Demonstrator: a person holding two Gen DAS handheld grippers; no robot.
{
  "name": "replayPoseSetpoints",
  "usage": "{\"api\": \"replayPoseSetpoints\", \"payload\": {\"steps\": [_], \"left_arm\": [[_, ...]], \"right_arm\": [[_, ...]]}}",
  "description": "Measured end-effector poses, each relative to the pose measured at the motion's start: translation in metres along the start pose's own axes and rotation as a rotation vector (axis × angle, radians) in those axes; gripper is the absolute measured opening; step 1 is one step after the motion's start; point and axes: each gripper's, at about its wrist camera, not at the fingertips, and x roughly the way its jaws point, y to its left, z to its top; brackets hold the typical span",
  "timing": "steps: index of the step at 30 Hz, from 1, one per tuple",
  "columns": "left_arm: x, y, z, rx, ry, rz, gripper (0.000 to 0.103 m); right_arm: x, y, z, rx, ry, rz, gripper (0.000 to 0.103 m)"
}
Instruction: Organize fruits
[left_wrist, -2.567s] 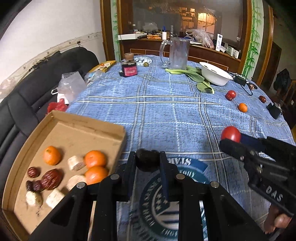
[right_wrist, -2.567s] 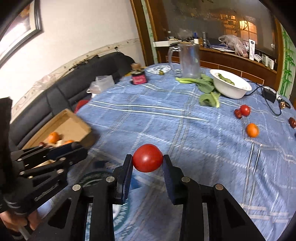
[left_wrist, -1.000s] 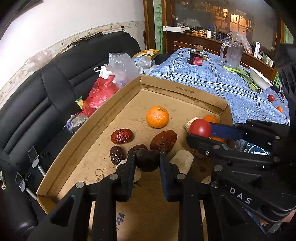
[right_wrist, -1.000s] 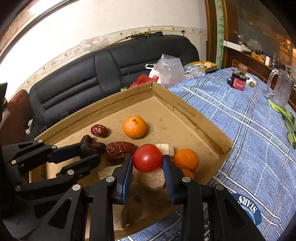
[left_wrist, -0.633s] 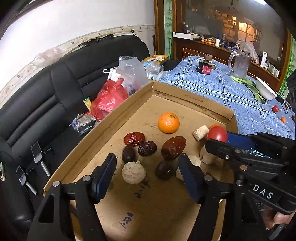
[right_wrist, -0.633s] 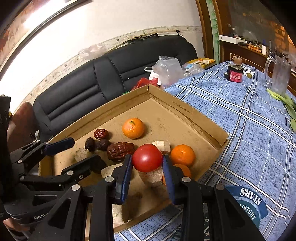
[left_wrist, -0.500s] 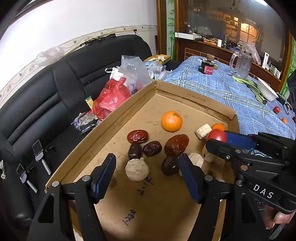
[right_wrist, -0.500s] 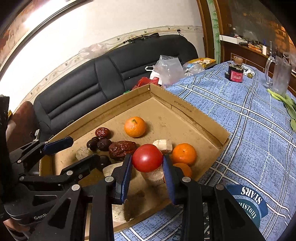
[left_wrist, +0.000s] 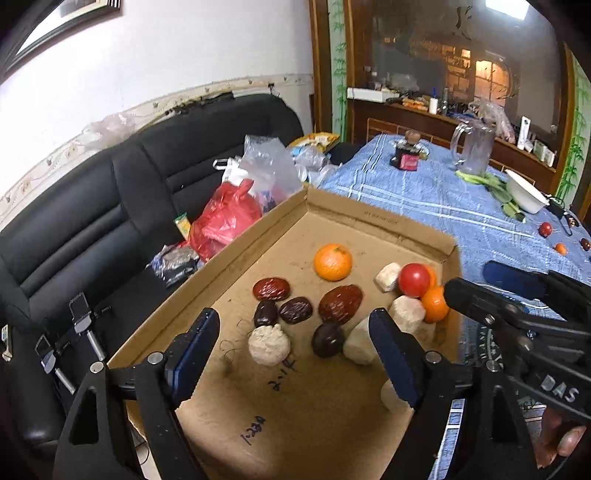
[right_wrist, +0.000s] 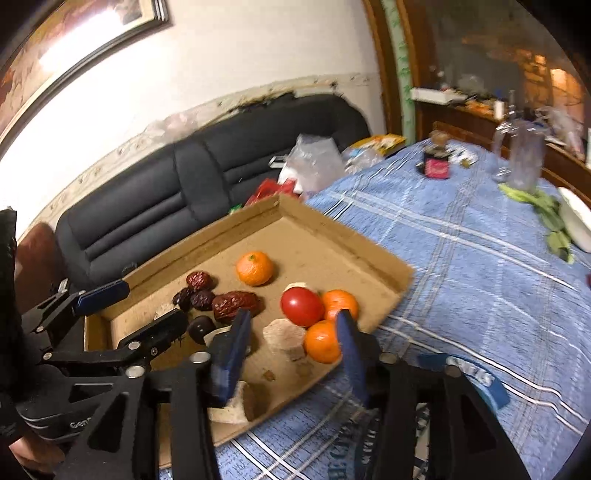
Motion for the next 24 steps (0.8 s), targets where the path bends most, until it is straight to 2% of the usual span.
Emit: {"api": "replayPoseSetpoints", "payload": {"steps": [2, 12, 20, 24], "left_arm": [[-0.005, -0.005, 0.001, 0.007, -0.023, -0.003, 0.089], [-0.036, -0.03, 0.004, 0.043, -0.138, -0.029, 0.096], [-0.047, -0.047, 0.004, 0.059, -0.165, -0.048, 0.096], [-0.048, -0.051, 0.003, 0.069, -0.166, -0.046, 0.096]], "right_arm": [[-0.011, -0.001, -0.002, -0.005, -0.033, -0.028, 0.07], [-0.057, -0.018, -0.02, 0.032, -0.113, -0.134, 0.085], [-0.079, -0.033, -0.031, 0.065, -0.136, -0.156, 0.09], [-0.08, -0.038, -0.033, 0.089, -0.134, -0.139, 0.09]]}}
